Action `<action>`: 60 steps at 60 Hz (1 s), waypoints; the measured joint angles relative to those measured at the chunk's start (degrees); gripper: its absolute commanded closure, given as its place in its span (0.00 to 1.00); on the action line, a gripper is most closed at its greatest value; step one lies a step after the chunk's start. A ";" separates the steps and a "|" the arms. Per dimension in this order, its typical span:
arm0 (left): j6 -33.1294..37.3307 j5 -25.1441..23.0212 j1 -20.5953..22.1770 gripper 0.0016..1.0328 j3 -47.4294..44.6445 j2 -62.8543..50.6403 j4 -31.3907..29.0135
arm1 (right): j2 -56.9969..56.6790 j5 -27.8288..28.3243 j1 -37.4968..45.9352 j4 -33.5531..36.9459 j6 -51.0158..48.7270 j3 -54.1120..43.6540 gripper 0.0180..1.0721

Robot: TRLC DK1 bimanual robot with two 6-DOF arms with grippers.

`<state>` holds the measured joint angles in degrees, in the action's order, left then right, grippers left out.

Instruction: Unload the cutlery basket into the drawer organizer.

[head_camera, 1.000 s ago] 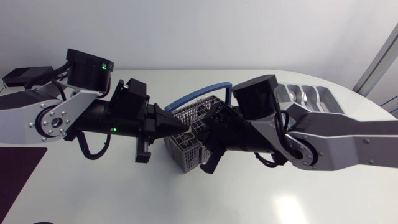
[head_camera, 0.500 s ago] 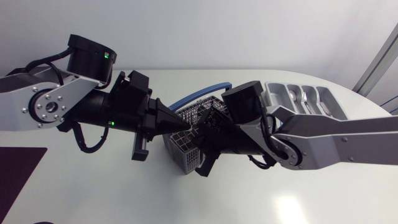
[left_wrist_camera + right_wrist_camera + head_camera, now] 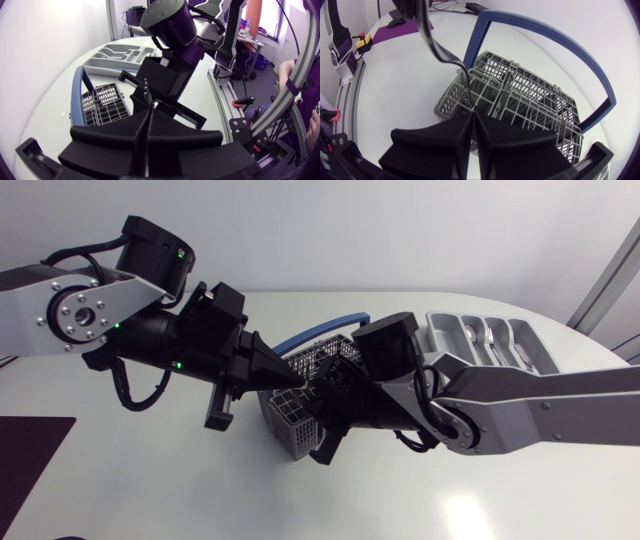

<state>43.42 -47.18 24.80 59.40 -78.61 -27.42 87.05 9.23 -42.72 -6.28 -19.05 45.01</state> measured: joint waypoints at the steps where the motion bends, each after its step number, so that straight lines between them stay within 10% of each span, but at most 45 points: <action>1: 0.20 -0.07 -0.04 0.91 0.15 0.00 -0.22 | 0.00 0.00 0.00 0.00 0.00 0.00 0.89; 60: 5.62 -1.84 -1.99 0.91 4.63 -0.02 -9.57 | 0.85 -0.35 -1.07 -1.27 0.66 0.04 0.89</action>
<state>49.04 -49.01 22.81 64.03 -78.63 -36.99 87.90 8.88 -43.79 -7.55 -18.39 45.06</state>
